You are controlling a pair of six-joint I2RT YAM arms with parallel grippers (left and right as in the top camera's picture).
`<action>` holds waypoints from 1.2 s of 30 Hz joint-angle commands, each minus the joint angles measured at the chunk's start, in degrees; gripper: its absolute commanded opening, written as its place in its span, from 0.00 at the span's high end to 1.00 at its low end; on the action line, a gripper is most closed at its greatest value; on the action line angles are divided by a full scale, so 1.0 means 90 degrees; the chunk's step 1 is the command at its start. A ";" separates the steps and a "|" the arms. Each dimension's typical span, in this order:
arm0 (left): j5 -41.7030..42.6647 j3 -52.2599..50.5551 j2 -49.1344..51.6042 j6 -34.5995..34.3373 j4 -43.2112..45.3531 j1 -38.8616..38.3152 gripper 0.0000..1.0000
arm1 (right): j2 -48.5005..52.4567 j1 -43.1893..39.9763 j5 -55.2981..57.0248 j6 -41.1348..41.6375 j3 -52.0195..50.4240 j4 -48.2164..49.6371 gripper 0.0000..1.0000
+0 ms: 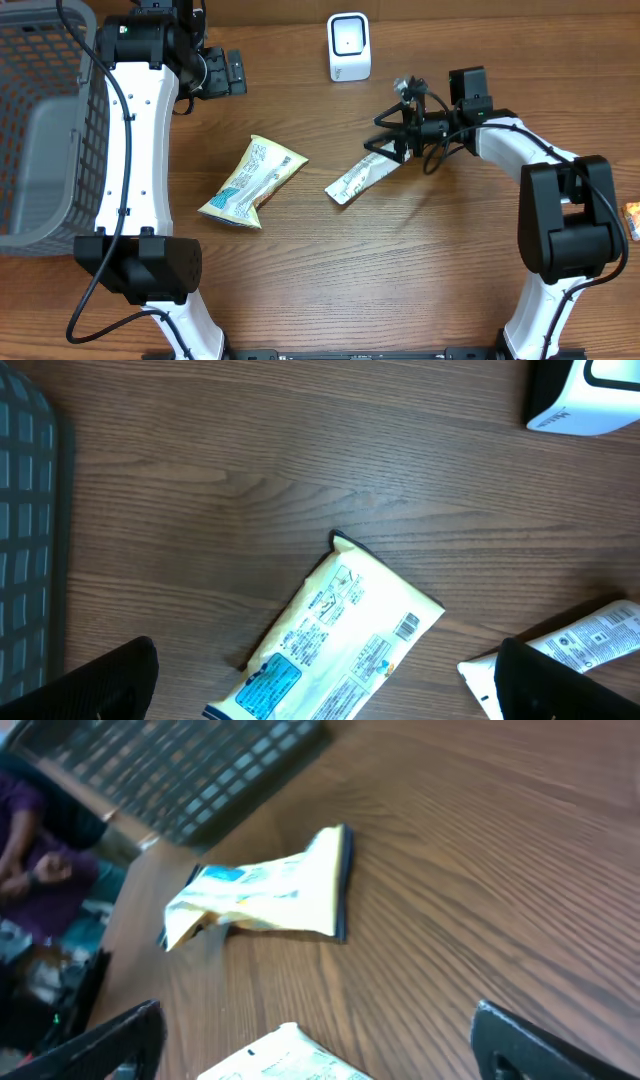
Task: Scan the item barcode
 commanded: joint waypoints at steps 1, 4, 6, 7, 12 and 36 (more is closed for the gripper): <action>-0.0036 -0.0022 -0.0056 -0.0087 0.0005 0.0063 0.00 | -0.0255 0.0100 0.0585 0.0821 0.0187 0.0070 0.34; -0.0036 -0.0022 -0.0056 -0.0087 0.0005 0.0063 0.00 | -0.0255 0.0313 0.1010 0.1387 0.0187 0.0219 0.72; -0.0036 -0.0022 -0.0056 -0.0087 0.0005 0.0063 0.00 | -0.0255 0.0512 0.1190 0.1710 0.0187 0.0481 0.88; -0.0036 -0.0022 -0.0056 -0.0087 0.0005 0.0063 0.00 | -0.0255 0.0610 0.1328 0.1860 0.0187 0.0605 0.94; -0.0036 -0.0022 -0.0056 -0.0087 0.0005 0.0063 0.00 | -0.0255 0.1246 0.3133 0.2601 0.0187 0.0704 0.96; -0.0034 -0.0022 -0.0056 -0.0090 0.0005 0.0063 0.00 | 0.0199 0.1149 0.3504 0.2300 -0.1343 0.1081 0.96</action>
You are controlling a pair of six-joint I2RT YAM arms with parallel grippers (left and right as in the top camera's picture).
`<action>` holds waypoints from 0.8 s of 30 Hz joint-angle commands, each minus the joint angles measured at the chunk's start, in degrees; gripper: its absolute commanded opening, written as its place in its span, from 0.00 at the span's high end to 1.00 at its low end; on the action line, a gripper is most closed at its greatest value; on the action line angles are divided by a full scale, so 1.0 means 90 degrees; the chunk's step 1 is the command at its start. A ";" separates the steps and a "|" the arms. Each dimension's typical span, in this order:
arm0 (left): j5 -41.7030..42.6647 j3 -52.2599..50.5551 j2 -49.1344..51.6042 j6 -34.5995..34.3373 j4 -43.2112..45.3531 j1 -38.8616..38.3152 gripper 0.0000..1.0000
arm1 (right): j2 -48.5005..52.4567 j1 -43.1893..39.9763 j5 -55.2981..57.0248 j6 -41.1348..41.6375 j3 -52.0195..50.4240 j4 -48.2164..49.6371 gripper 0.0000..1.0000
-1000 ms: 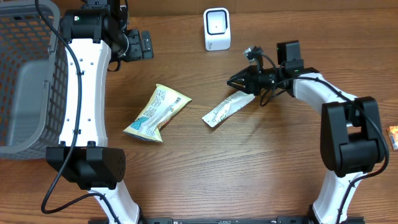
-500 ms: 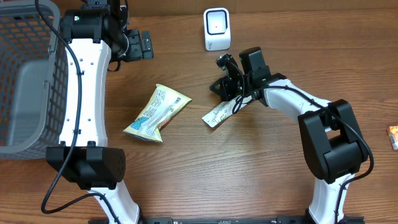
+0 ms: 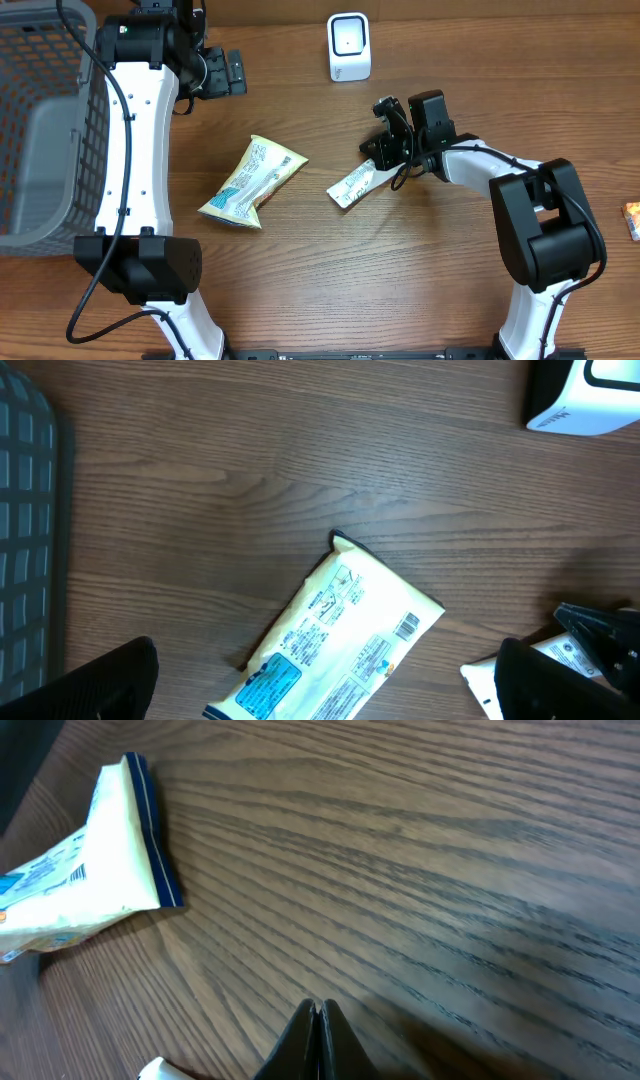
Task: Scan the item barcode
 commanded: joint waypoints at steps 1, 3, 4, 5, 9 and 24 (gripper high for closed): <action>-0.0036 -0.0022 -0.0056 -0.0087 0.0005 0.0063 0.00 | 0.0287 0.0114 -0.0095 -0.0053 -0.0381 -0.0085 0.96; -0.0036 -0.0022 -0.0056 -0.0087 0.0005 0.0063 0.00 | 0.0294 0.0112 -0.0095 -0.0053 -0.0391 -0.0131 0.96; -0.0036 -0.0022 -0.0056 -0.0087 0.0002 0.0063 0.00 | 0.0265 0.0112 -0.0134 -0.0051 -0.0381 -0.0141 0.96; -0.0036 -0.0022 -0.0056 -0.0087 0.0005 0.0063 0.00 | 0.0238 0.0112 -0.0189 -0.0049 -0.0376 -0.0141 0.96; -0.0036 -0.0022 -0.0056 -0.0087 0.0005 0.0063 0.00 | -0.0204 0.0107 -0.0486 -0.0049 -0.0372 -0.0272 0.96; -0.0036 -0.0022 -0.0056 -0.0087 0.0005 0.0063 0.00 | -0.2511 0.0053 -0.0126 0.0243 -0.0369 -0.1945 0.00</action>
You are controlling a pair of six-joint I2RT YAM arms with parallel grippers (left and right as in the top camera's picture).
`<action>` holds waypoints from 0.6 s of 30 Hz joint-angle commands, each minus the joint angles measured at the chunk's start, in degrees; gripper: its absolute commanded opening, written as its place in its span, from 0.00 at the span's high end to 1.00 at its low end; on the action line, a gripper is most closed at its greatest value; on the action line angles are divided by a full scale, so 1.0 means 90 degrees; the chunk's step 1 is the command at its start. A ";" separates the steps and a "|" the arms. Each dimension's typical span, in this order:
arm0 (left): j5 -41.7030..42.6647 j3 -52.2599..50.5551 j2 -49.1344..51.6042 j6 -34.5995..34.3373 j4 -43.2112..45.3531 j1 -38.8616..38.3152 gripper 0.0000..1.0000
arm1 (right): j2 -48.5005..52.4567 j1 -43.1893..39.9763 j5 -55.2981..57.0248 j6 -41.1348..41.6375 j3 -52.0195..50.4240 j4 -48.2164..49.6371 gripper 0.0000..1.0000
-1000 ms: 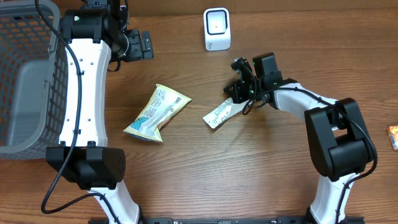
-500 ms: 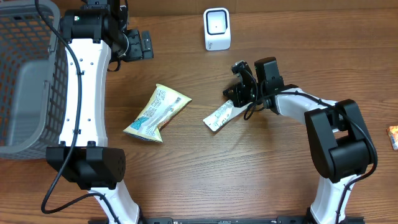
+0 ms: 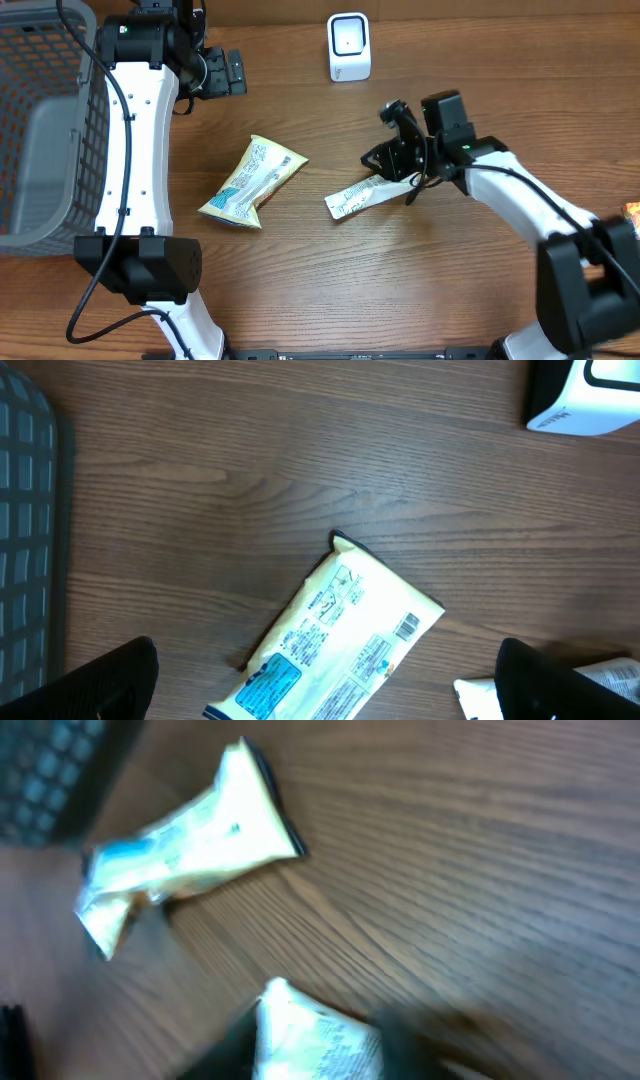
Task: Scan the item barcode
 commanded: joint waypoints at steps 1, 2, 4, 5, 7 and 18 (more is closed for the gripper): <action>-0.0036 -0.0022 -0.0056 -0.0087 0.0005 0.0063 0.00 | -0.0585 -0.0046 0.0092 0.0580 0.0019 -0.0192 0.00; -0.0036 -0.0022 -0.0056 -0.0090 0.0005 0.0063 0.00 | -0.0707 -0.0080 0.0182 0.0971 0.0019 -0.0296 0.00; -0.0036 -0.0022 -0.0056 -0.0087 0.0005 0.0063 0.00 | -0.0869 -0.0211 0.0226 0.1909 0.0017 -0.0529 0.00; -0.0036 -0.0022 -0.0056 -0.0087 0.0005 0.0063 0.00 | -0.0916 -0.0323 0.0223 0.2560 0.0017 -0.0692 0.00; -0.0036 -0.0022 -0.0056 -0.0087 0.0005 0.0063 0.00 | -0.0942 -0.0578 -0.0090 0.3769 0.0017 -0.0988 0.00; -0.0036 -0.0022 -0.0056 -0.0087 0.0005 0.0063 0.00 | -0.0940 -0.0969 0.0015 0.5986 0.0017 -0.1243 0.00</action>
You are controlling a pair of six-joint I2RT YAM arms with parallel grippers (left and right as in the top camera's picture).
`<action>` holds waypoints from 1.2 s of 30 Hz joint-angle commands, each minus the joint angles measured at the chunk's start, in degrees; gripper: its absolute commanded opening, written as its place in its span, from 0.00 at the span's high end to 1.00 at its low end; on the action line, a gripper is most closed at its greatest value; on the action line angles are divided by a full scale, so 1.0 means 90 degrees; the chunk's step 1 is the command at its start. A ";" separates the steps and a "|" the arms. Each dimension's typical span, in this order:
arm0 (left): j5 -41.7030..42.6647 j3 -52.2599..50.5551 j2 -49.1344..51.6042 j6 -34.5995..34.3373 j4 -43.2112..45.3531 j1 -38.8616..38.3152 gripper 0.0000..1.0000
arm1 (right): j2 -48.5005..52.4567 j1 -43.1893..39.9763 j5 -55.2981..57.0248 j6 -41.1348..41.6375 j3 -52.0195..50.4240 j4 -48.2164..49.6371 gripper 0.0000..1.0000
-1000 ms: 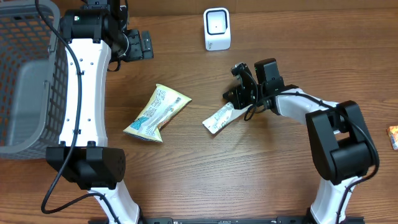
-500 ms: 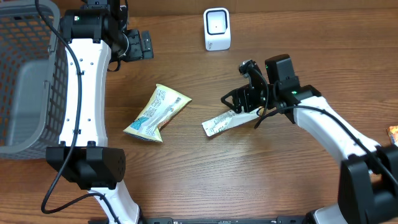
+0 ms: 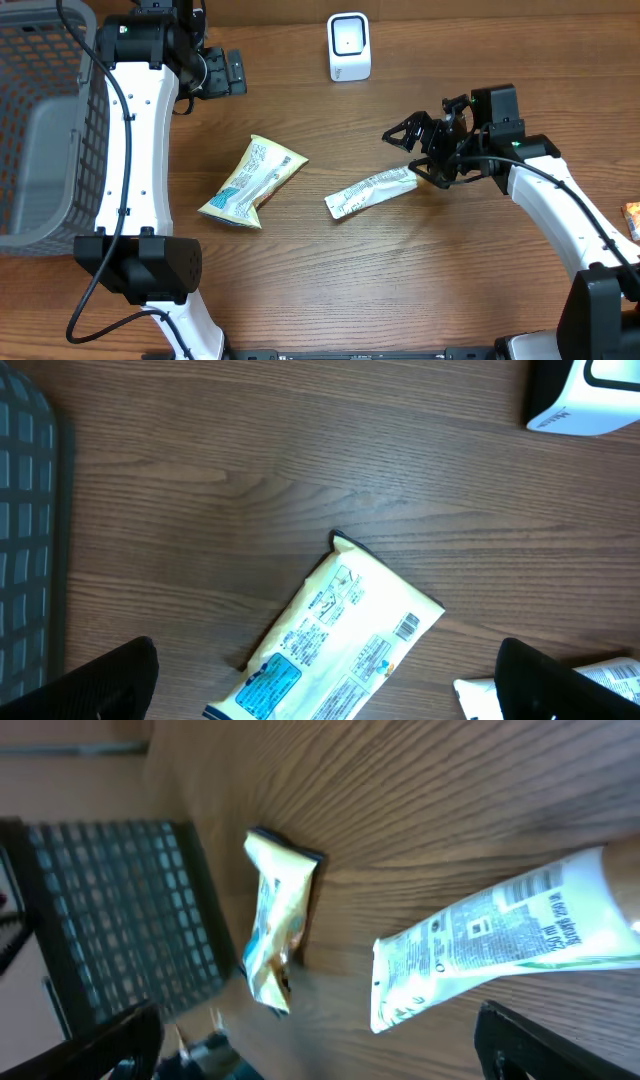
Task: Scan the item barcode
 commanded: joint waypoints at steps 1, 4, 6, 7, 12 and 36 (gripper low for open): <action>-0.0036 -0.0022 -0.0056 -0.0087 0.0005 0.0063 0.00 | -0.0121 0.0010 0.1173 0.1829 0.0019 -0.0515 0.00; -0.0036 -0.0022 -0.0056 -0.0087 0.0005 0.0063 0.00 | -0.0119 0.0005 0.1897 0.2747 0.0019 -0.1149 0.00; -0.0036 -0.0022 -0.0056 -0.0087 0.0005 0.0063 0.00 | -0.0119 0.0005 0.2251 0.3322 0.0019 -0.1525 0.00; -0.0036 -0.0022 -0.0056 -0.0087 0.0005 0.0063 0.00 | -0.0119 0.0005 0.2378 0.3507 0.0019 -0.1630 0.00; -0.0036 -0.0022 -0.0056 -0.0087 0.0005 0.0063 0.00 | -0.0039 0.0012 0.2919 0.4209 0.0017 -0.1739 0.00; -0.0036 -0.0022 -0.0056 -0.0087 0.0005 0.0063 0.00 | 0.0265 0.1253 0.1756 0.2720 0.0019 -0.1494 0.00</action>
